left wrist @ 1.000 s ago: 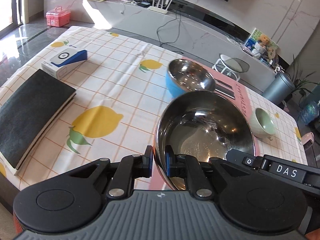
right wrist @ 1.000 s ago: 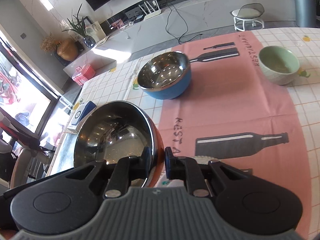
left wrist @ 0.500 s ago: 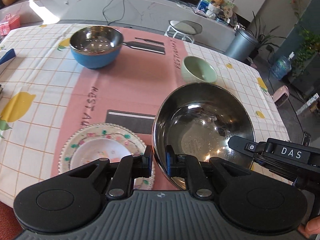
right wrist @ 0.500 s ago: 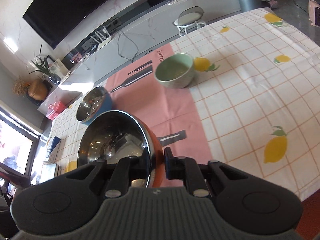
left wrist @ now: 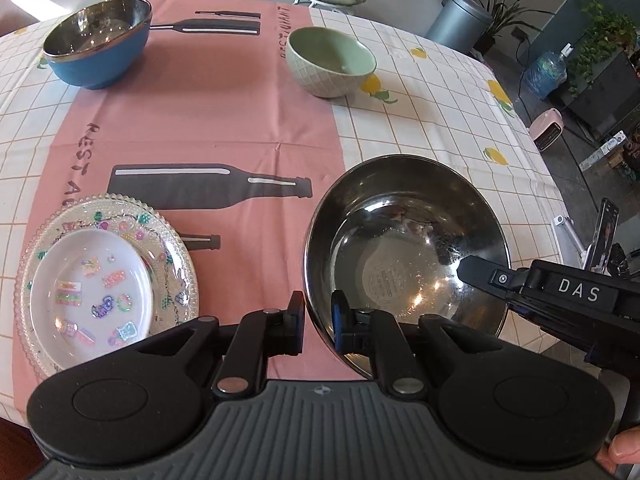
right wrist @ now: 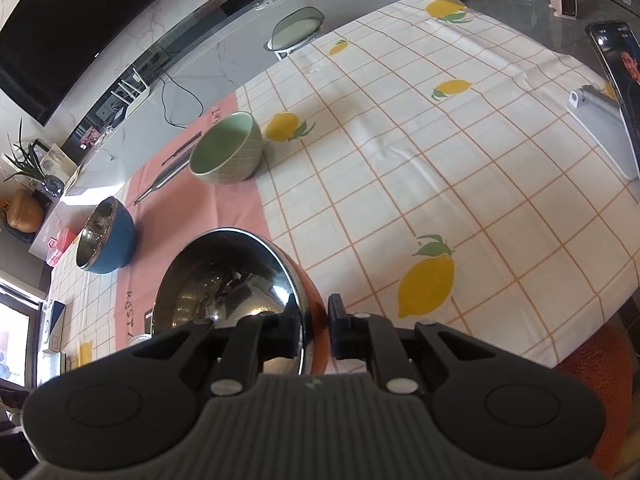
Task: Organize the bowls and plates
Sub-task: 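Carry the orange bowl beside the plate stack, lower it, open the left gripper, then move the left gripper to the blue steel bowl and grasp its rim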
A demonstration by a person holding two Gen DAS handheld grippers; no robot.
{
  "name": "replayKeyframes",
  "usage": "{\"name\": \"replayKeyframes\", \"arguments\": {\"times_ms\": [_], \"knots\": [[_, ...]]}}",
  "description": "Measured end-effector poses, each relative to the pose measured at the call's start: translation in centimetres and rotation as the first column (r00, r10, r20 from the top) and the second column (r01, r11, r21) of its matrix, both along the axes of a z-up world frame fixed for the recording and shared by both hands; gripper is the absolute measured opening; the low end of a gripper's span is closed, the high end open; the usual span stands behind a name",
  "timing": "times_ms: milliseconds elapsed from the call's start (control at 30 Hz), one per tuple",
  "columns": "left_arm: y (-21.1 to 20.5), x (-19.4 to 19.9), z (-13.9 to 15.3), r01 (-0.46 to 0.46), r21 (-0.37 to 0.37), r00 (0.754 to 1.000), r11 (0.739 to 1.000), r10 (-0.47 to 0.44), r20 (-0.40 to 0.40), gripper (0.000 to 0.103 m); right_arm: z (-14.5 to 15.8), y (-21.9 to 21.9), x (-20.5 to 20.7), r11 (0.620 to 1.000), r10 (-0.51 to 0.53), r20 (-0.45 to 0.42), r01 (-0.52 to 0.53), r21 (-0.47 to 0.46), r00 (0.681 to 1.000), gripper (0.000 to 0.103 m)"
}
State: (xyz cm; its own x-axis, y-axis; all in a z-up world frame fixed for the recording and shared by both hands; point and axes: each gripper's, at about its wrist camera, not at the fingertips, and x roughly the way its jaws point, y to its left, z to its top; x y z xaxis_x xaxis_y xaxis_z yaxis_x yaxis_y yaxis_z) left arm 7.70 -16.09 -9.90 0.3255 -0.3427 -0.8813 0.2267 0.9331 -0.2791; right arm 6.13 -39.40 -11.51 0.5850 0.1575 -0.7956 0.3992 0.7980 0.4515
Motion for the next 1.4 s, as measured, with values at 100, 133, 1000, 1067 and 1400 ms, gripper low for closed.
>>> {"name": "replayKeyframes", "arguments": {"times_ms": [100, 133, 1000, 1067, 1400], "knots": [[0.4, 0.2, -0.6, -0.021, -0.006, 0.999, 1.000, 0.021, -0.031, 0.015, -0.8, 0.0, 0.2, 1.000, -0.003, -0.022, 0.003, 0.006, 1.000, 0.012], [0.6, 0.2, -0.7, -0.028, -0.006, 0.999, 1.000, 0.028, -0.038, 0.015, -1.0, 0.1, 0.3, 1.000, -0.001, -0.029, 0.001, 0.010, 1.000, 0.012], [0.4, 0.9, 0.7, 0.050, 0.031, 0.998, 0.998, -0.051, 0.047, 0.064, -1.5, 1.3, 2.0, 0.995, 0.061, -0.054, -0.065, -0.071, 0.997, 0.041], [1.1, 1.0, 1.5, 0.033, 0.023, 0.997, 0.999, -0.035, 0.069, 0.067, -0.9, 1.4, 1.9, 0.993, 0.061, -0.037, -0.065, -0.096, 0.997, 0.045], [5.3, 0.5, 4.9, 0.011, 0.050, 0.979, 0.999, -0.021, 0.202, 0.069, 3.2, 3.5, 2.4, 0.972, 0.083, 0.067, -0.066, -0.224, 0.994, 0.063]]}}
